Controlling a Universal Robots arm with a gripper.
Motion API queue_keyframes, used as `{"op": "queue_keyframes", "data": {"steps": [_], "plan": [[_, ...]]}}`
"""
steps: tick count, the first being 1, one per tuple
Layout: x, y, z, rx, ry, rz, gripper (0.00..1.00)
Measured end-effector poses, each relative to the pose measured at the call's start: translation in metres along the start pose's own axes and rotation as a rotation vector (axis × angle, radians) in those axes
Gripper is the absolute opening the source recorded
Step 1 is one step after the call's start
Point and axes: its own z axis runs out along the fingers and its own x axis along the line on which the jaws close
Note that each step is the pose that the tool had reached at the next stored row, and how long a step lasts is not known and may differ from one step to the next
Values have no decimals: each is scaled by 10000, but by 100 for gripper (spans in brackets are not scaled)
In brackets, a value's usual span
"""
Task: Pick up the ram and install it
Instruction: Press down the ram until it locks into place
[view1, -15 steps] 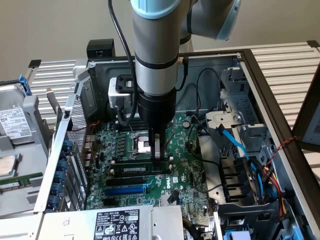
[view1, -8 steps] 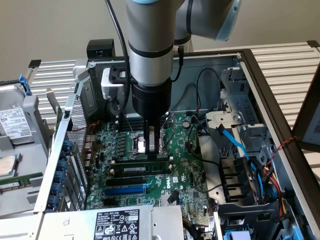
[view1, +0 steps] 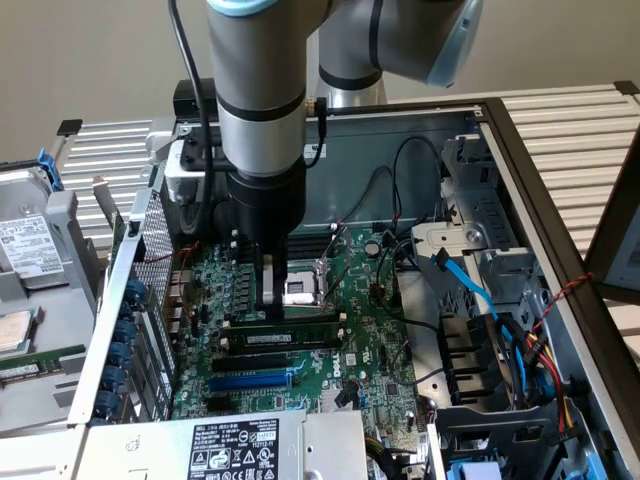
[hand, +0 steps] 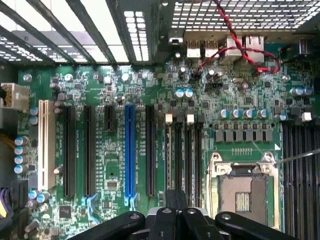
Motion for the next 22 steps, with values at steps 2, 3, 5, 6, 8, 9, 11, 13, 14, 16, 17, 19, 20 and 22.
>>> {"op": "queue_keyframes", "data": {"steps": [2, 3, 5, 6, 8, 9, 11, 13, 14, 16, 17, 19, 20, 22], "plan": [[-16, 81, 31, -1, 1, 4, 10], [-21, 117, 41, -2, 3, 6, 10], [-21, 130, 46, -1, 1, 8, 10], [-21, 130, 46, 0, 1, 8, 10], [-17, 130, 45, -7, 1, 8, 10], [-13, 130, 44, -15, 0, 7, 10], [-10, 136, 43, -18, 1, 10, 10], [-9, 141, 45, -19, 6, 12, 10], [-8, 144, 51, -17, 12, 13, 10], [-7, 149, 64, -17, 29, 14, 10], [-7, 151, 72, -16, 45, 13, 10], [-6, 153, 82, -19, 69, 14, 10], [-6, 153, 86, -18, 74, 14, 10], [-6, 154, 95, -17, 83, 15, 10]]}}
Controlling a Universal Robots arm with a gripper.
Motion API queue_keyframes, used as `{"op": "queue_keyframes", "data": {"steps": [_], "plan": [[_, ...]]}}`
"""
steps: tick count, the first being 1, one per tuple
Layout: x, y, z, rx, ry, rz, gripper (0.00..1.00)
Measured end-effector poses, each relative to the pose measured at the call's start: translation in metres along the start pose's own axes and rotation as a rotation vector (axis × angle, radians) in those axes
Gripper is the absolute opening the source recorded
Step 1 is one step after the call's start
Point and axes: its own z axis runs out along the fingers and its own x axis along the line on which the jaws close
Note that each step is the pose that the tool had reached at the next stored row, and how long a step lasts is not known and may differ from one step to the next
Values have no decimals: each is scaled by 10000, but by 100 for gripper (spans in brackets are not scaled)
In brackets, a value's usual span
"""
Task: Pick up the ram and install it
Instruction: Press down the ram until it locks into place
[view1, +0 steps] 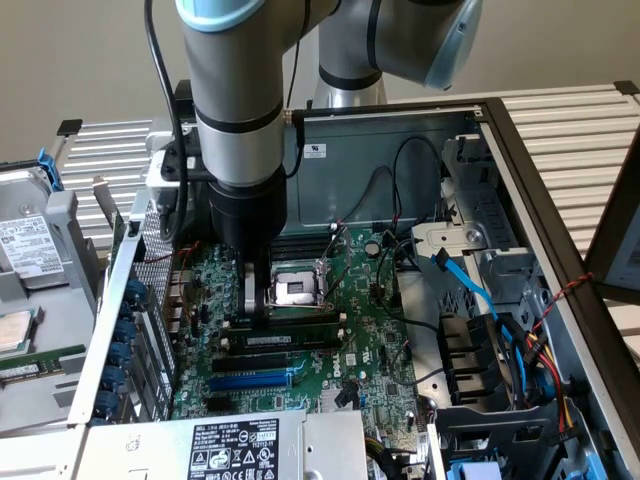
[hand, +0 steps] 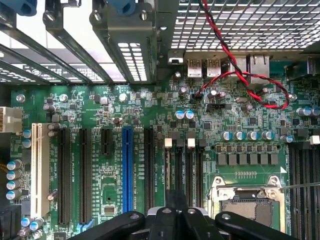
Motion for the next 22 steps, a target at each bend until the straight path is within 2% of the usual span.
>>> {"op": "queue_keyframes", "data": {"steps": [5, 7, 8, 13, 16, 19, 22], "plan": [[1, 0, 19, -1, 12, -1, 10], [-2, -1, 1, 15, -12, 0, 10], [0, -1, -30, 15, -11, -1, 10], [63, -29, -260, -72, 11, 1, 10], [113, -107, -305, -74, -14, 1, 10], [130, -224, -323, -76, -35, -5, 10], [126, -348, -336, -80, -89, -35, 10]]}}
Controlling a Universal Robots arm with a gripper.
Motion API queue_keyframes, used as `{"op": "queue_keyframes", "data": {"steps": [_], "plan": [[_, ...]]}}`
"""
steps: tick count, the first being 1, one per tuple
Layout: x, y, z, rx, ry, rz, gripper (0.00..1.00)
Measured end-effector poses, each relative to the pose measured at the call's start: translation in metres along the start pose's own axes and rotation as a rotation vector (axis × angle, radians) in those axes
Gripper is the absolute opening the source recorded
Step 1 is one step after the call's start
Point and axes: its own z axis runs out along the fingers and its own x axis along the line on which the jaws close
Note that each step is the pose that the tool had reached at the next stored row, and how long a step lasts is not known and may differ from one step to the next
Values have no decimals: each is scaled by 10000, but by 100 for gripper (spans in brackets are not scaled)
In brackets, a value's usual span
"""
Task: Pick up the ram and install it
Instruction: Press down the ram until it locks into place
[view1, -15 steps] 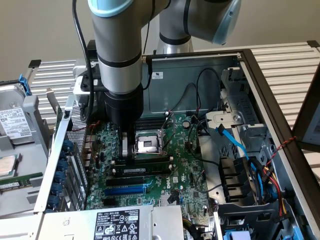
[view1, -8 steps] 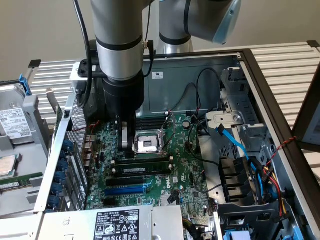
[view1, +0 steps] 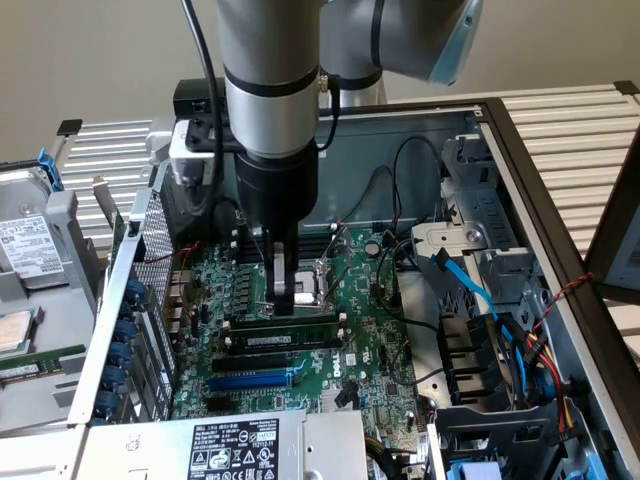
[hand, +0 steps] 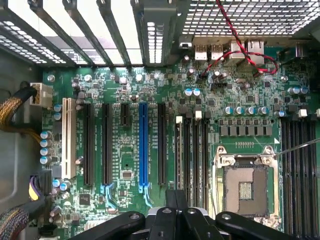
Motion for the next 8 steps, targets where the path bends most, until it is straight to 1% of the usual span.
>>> {"op": "queue_keyframes", "data": {"steps": [2, 3, 8], "plan": [[-3, -82, -5, -4, -57, -25, 10], [0, -89, -5, -4, -71, -31, 10], [0, -89, -5, -4, -72, -27, 10]]}}
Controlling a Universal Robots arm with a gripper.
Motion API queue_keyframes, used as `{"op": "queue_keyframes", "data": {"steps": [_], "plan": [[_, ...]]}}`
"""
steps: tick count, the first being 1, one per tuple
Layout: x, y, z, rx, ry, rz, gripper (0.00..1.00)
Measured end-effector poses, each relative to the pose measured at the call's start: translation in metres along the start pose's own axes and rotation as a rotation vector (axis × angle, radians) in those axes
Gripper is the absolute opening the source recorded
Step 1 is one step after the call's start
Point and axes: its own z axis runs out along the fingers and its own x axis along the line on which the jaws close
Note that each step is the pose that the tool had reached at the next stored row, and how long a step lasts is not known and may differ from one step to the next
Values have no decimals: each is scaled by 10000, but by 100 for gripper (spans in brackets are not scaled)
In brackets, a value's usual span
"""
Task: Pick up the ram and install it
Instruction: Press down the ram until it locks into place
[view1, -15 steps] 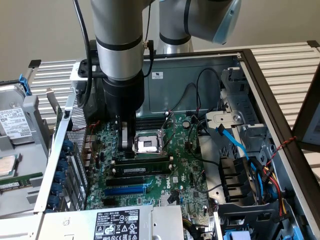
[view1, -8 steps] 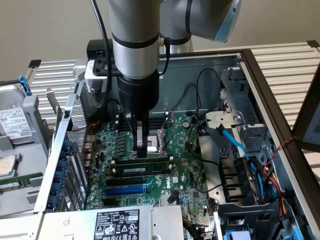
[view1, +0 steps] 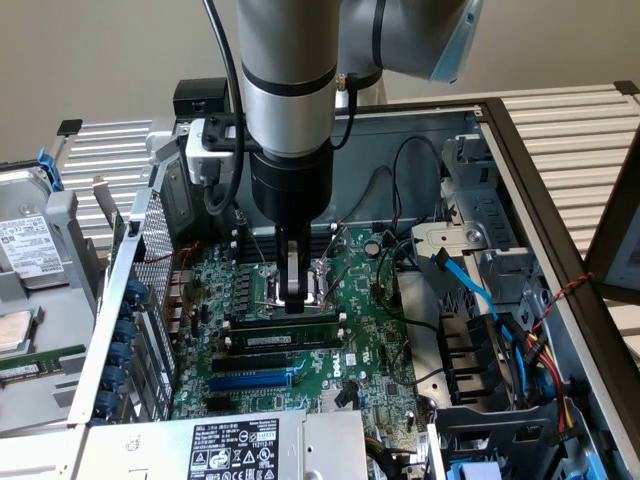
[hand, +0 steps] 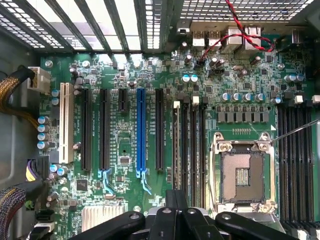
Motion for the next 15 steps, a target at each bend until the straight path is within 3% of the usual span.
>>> {"op": "queue_keyframes", "data": {"steps": [11, 15], "plan": [[0, 0, 0, 0, -1, 18, 10], [0, 0, 0, 18, -20, 492, 10]]}}
